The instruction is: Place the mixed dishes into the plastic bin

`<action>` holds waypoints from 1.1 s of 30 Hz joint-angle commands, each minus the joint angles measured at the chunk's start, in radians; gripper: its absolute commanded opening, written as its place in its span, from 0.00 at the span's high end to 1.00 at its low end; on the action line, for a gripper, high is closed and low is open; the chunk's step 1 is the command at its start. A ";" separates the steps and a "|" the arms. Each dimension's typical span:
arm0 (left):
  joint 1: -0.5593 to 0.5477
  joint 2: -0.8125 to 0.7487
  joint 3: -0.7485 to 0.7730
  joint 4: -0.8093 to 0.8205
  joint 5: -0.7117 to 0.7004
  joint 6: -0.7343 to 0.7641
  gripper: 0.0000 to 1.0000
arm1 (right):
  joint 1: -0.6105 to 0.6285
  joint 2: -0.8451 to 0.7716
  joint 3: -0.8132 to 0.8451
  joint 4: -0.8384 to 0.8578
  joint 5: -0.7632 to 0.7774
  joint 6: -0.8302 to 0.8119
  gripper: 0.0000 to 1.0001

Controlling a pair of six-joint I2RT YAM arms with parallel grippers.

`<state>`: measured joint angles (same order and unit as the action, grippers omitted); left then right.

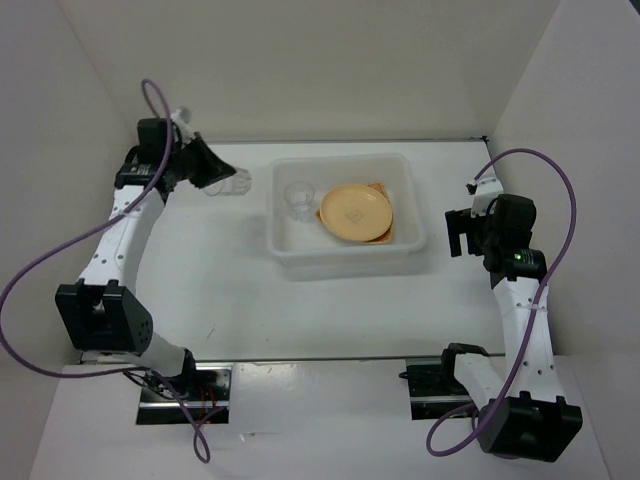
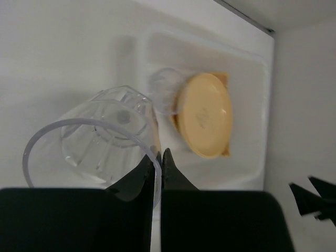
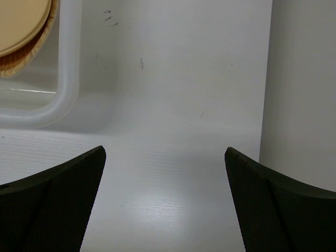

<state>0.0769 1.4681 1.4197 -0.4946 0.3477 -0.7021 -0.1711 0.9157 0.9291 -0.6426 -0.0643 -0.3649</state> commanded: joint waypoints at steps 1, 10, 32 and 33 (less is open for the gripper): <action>-0.138 0.072 0.175 0.032 0.169 0.113 0.97 | -0.007 -0.009 -0.001 0.037 -0.002 -0.008 0.02; -0.417 0.254 0.315 -0.315 -0.127 0.337 0.99 | 0.002 -0.009 -0.001 0.037 -0.002 -0.008 0.02; -0.628 0.577 0.427 -0.354 -0.374 0.365 0.79 | 0.002 -0.018 -0.001 0.037 -0.002 -0.008 0.02; -0.628 0.577 0.441 -0.354 -0.386 0.365 0.76 | 0.002 -0.018 -0.001 0.037 -0.002 -0.008 0.02</action>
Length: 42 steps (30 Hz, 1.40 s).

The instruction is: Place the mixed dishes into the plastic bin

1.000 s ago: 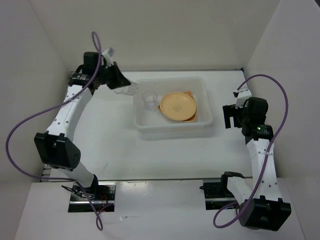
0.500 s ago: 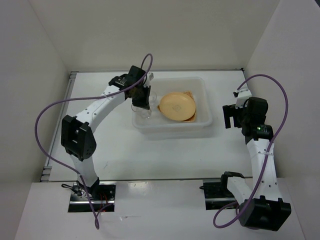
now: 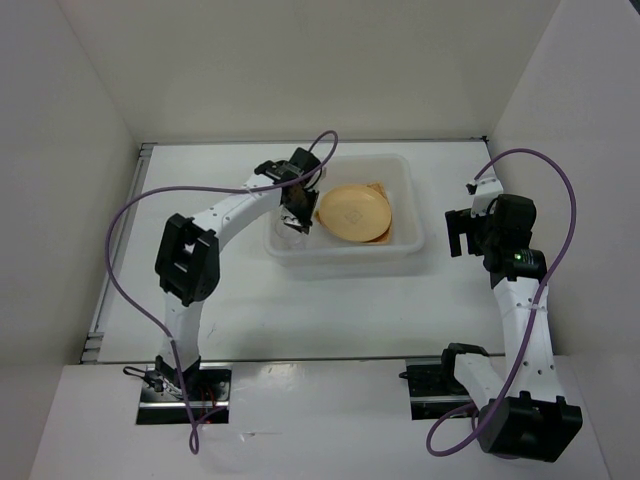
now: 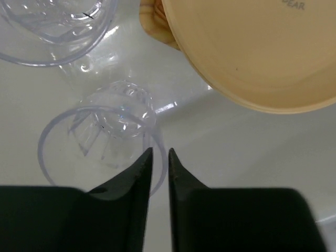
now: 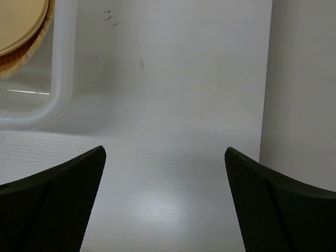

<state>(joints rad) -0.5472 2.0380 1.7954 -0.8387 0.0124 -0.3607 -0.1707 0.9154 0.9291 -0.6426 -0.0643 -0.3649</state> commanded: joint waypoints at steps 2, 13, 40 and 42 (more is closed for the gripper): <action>-0.003 0.007 0.074 -0.010 -0.065 0.023 0.65 | 0.002 -0.018 -0.001 0.037 -0.002 -0.008 0.02; 0.010 -0.428 -0.015 0.293 -0.148 -0.038 0.10 | 0.002 -0.018 -0.001 0.055 0.050 0.003 0.02; 0.090 -1.962 -1.048 0.429 -0.654 0.092 0.00 | 0.020 0.000 -0.019 0.075 0.069 0.024 0.02; 0.090 -2.091 -1.103 0.477 -0.663 0.106 0.00 | 0.020 -0.010 -0.019 0.075 0.069 0.024 0.02</action>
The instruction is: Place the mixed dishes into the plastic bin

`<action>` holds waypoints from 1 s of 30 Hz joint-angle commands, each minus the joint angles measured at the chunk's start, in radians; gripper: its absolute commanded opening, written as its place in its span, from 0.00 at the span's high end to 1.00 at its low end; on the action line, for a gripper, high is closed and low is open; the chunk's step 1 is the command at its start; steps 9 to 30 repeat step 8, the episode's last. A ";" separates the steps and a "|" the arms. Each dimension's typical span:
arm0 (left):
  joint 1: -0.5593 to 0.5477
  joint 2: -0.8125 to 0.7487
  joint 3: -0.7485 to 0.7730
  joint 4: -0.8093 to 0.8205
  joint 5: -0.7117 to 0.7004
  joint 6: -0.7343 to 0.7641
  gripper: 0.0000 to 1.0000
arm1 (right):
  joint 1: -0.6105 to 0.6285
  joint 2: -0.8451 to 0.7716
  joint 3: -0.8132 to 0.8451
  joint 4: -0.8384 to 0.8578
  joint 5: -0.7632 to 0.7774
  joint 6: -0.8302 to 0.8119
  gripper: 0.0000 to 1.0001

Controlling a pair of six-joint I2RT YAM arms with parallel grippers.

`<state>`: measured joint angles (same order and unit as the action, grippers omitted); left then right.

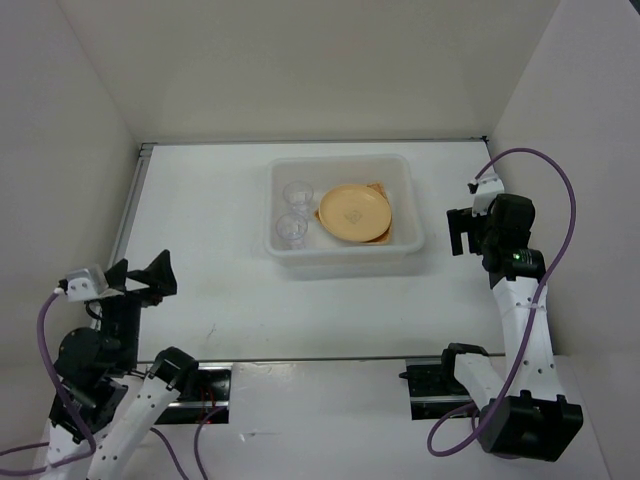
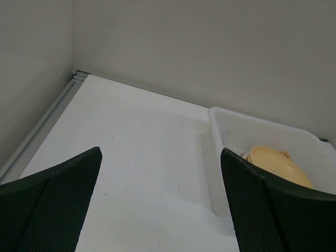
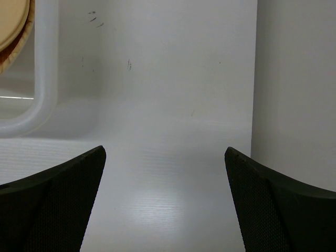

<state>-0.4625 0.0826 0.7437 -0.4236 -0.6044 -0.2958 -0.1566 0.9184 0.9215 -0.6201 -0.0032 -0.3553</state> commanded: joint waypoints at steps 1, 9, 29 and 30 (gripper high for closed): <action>0.005 -0.180 -0.072 0.077 -0.055 0.041 0.00 | 0.006 -0.013 -0.012 0.053 0.008 0.015 0.02; 0.025 -0.195 -0.107 0.077 -0.054 -0.009 0.00 | 0.006 -0.022 -0.012 0.053 -0.012 0.002 0.02; 0.025 -0.195 -0.107 0.077 -0.054 -0.009 0.00 | 0.006 -0.022 -0.012 0.053 -0.012 0.002 0.02; 0.025 -0.195 -0.107 0.077 -0.054 -0.009 0.00 | 0.006 -0.022 -0.012 0.053 -0.012 0.002 0.02</action>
